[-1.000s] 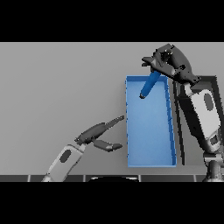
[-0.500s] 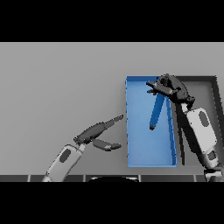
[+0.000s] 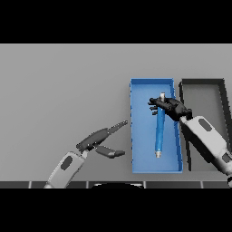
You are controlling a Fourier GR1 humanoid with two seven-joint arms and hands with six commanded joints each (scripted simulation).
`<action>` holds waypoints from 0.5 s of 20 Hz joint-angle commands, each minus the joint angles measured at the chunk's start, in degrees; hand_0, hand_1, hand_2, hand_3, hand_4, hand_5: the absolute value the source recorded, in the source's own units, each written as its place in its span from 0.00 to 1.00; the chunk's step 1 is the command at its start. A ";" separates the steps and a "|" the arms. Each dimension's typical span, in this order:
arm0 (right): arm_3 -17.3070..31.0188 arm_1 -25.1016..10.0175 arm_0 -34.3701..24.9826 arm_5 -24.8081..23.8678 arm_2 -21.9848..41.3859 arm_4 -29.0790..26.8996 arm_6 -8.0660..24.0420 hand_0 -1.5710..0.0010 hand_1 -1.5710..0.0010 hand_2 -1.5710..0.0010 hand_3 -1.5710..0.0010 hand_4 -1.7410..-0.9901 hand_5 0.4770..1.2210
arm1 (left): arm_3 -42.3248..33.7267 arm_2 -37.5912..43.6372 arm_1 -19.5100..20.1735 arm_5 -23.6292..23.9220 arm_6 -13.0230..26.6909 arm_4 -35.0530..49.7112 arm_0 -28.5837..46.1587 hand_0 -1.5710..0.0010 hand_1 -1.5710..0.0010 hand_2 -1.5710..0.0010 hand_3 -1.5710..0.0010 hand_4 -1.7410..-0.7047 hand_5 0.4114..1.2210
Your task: Pick up the blue pipe and place it into the blue bin.
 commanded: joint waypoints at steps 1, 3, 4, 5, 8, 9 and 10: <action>0.12 -0.19 -0.24 0.15 0.54 0.35 0.00 0.78 0.81 0.81 0.85 0.71 0.74 | 0.11 0.12 -0.01 0.05 0.24 0.01 -0.16 1.00 1.00 1.00 1.00 0.82 0.05; 0.15 -0.88 -1.27 1.56 3.11 3.35 0.00 0.86 0.88 0.88 0.90 0.77 0.60 | -0.03 -0.01 -0.08 0.06 0.43 -0.09 -0.34 1.00 1.00 1.00 1.00 0.82 0.05; 0.78 -1.17 -1.52 2.86 4.73 5.70 -0.35 0.89 0.90 0.90 0.92 0.79 0.55 | 0.17 0.01 -0.20 0.05 0.72 -0.07 -0.52 1.00 1.00 1.00 1.00 0.82 0.05; 0.98 -1.40 -1.74 3.91 5.83 7.56 -0.77 0.91 0.92 0.92 0.94 0.81 0.51 | 0.09 0.19 0.02 -0.06 0.10 0.07 -0.57 1.00 1.00 1.00 1.00 0.81 0.05; 2.37 -0.62 -2.42 3.08 7.11 10.59 -2.36 0.95 0.96 0.96 0.97 0.82 0.39 | 1.08 0.38 0.00 -0.24 0.10 0.07 -0.79 1.00 1.00 1.00 1.00 0.81 0.05; 3.08 -0.31 -2.50 2.99 7.37 11.02 -2.38 0.96 0.97 0.97 0.97 0.82 0.35 | 1.11 0.13 -0.53 0.11 0.31 -0.20 -0.91 1.00 1.00 1.00 1.00 0.80 0.06; 3.02 -0.35 -2.57 2.22 7.79 11.88 -2.22 0.97 0.97 0.98 0.98 0.82 0.32 | 1.19 0.17 -0.49 0.22 0.06 -0.33 -0.85 1.00 1.00 1.00 1.00 0.80 0.06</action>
